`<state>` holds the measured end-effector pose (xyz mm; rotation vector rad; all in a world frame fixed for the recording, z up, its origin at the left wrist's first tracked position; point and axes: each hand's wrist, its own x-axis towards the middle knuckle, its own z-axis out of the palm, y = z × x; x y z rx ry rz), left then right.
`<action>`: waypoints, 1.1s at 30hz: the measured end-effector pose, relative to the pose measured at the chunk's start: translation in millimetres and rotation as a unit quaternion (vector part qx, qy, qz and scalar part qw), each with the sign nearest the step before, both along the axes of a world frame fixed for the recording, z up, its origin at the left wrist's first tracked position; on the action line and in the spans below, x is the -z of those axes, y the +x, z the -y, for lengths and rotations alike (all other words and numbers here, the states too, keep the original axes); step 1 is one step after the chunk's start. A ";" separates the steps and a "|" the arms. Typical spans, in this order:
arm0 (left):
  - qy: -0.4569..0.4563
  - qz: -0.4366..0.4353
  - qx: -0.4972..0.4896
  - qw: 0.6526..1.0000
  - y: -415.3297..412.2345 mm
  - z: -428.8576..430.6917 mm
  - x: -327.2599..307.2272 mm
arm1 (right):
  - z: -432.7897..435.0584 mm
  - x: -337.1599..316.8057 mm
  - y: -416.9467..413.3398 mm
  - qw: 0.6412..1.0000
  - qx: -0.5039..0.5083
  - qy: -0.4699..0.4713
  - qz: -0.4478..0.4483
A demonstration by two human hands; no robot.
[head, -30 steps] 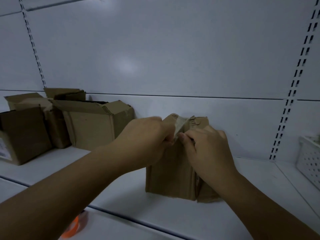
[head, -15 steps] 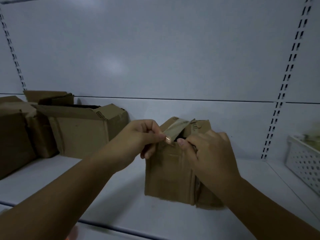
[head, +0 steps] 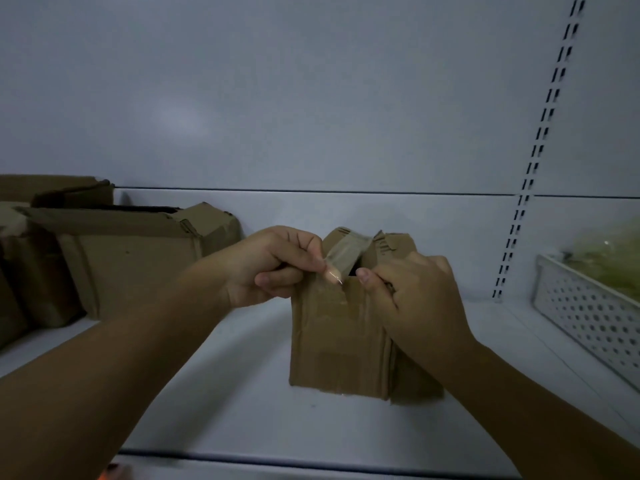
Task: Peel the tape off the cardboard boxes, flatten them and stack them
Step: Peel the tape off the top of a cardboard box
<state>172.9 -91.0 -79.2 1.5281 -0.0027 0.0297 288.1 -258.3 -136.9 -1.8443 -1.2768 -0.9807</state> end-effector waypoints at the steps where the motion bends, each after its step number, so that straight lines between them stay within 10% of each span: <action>1: -0.017 -0.010 0.003 1.000 0.6 -1.0 -0.9 | -0.5 -0.1 -0.3 1.000 0.003 -0.001 0.003; 5: -0.097 -0.032 0.029 0.994 2.0 -6.1 -0.5 | -0.4 0.9 -1.2 1.000 0.007 -0.008 0.001; 9: -0.380 -0.002 0.086 0.921 3.1 -13.7 14.1 | 2.6 4.5 -0.5 0.999 -0.032 -0.009 -0.026; 13: -0.132 0.052 -0.057 0.988 -4.5 -10.3 6.7 | 1.8 1.4 -4.1 0.998 -0.046 -0.022 -0.022; 18: 0.113 0.077 -0.189 0.972 -8.6 -12.0 -23.5 | 9.1 -13.0 -8.4 0.989 -0.051 -0.045 -0.131; 21: 0.132 0.068 -0.169 0.974 -4.7 -7.4 -35.8 | 1.6 -42.1 0.0 0.961 -0.105 -0.075 -0.246; 26: 0.220 0.064 -0.140 0.963 3.1 5.5 -43.9 | -34.9 -71.5 13.5 0.974 -0.077 -0.175 -0.125; 33: 0.235 0.084 -0.261 0.933 -0.1 10.5 -46.1 | -52.1 -57.6 27.9 0.978 -0.009 -0.029 -0.207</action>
